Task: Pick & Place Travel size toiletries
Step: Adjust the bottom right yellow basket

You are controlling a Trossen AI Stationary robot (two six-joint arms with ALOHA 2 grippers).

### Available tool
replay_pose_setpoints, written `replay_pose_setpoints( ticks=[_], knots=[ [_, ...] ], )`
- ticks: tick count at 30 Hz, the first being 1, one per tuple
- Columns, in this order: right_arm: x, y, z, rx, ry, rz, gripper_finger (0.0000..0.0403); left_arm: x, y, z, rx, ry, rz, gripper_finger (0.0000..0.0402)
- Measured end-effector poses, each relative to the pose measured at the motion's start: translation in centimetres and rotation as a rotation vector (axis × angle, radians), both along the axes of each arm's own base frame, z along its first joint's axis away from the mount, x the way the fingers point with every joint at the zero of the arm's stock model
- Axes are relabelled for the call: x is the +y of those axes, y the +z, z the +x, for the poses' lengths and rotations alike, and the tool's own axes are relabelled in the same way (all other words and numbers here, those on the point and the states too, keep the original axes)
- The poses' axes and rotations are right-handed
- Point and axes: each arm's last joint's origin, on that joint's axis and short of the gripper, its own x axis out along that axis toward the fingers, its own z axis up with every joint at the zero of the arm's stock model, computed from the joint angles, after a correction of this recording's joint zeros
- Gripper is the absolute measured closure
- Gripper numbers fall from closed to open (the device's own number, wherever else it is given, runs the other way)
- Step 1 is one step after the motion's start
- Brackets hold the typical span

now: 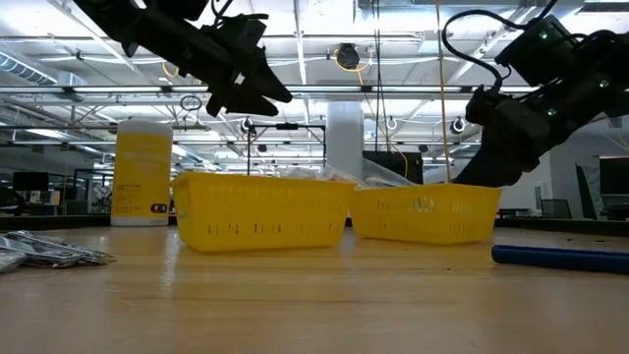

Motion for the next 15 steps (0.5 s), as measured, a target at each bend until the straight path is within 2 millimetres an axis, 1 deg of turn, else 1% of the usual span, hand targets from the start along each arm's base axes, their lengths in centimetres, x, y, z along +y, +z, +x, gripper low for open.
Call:
replay_pose_setpoints(
  ticks=[7, 11, 15],
  knots=[
    [0.4, -1.7, 1.3, 0.030, 0.036, 0.009, 0.0239, 0.0, 0.0, 0.0, -0.002, 0.001, -0.002, 0.0178],
    [0.7, -2.1, 2.2, -0.011, 0.073, 0.005, 0.0239, 0.0, 0.0, 0.0, -0.002, 0.001, -0.002, 0.0178],
    [0.9, -2.0, 2.4, -0.024, 0.088, -0.005, 0.0239, 0.0, 0.0, 0.0, 0.000, 0.002, -0.002, 0.0178]
  ],
)
